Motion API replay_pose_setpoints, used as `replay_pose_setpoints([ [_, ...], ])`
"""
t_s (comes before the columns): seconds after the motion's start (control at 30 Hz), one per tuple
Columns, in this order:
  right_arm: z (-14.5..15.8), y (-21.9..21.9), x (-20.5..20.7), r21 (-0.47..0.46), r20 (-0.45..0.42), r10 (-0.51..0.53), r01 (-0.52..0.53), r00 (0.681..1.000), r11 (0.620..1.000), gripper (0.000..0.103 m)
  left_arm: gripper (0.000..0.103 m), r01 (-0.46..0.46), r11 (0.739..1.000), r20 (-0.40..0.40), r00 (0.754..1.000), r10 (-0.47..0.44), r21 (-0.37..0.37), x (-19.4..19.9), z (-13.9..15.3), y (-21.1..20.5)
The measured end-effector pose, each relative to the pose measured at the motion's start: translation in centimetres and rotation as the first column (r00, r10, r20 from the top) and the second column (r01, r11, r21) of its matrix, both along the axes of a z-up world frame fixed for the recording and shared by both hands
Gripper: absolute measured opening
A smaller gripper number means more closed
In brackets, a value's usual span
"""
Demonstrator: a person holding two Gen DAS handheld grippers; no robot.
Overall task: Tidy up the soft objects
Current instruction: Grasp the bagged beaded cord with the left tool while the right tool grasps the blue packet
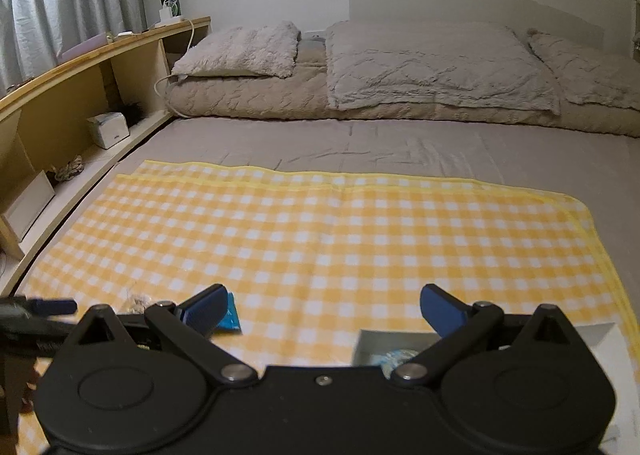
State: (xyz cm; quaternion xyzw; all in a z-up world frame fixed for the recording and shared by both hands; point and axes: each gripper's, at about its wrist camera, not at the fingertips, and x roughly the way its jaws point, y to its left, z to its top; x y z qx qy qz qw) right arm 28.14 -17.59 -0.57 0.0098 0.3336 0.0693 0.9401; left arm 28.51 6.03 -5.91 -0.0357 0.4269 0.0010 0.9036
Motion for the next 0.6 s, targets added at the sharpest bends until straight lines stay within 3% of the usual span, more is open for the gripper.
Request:
replay_pose_setpoints([
  [0.17, -0.9, 1.7, 1.9, 0.055, 0.032, 0.035, -0.037, 0.999, 0.998, 0.103, 0.103, 0.010, 0.998, -0.056, 0.998, -0.006, 0.064, 1.4, -2.0, -0.3],
  [0.33, -2.2, 4.1, 4.3, 0.064, 0.012, 0.091, -0.091, 0.996, 0.994, 0.103, 0.103, 0.011, 0.998, -0.092, 0.996, -0.004, 0.069, 2.6, -3.5, 0.1],
  [0.5, -3.9, 6.2, 7.1, 0.068, -0.060, 0.166, -0.162, 0.984, 0.984, 0.103, 0.102, 0.044, 0.996, -0.112, 0.993, -0.035, 0.076, 3.1, -4.8, 0.3],
  [0.6, -5.2, 6.9, 8.4, 0.066, -0.078, 0.171, -0.166, 0.982, 0.984, 0.103, 0.096, 0.054, 0.995, -0.129, 0.991, -0.043, 0.081, 3.3, -5.5, 0.4],
])
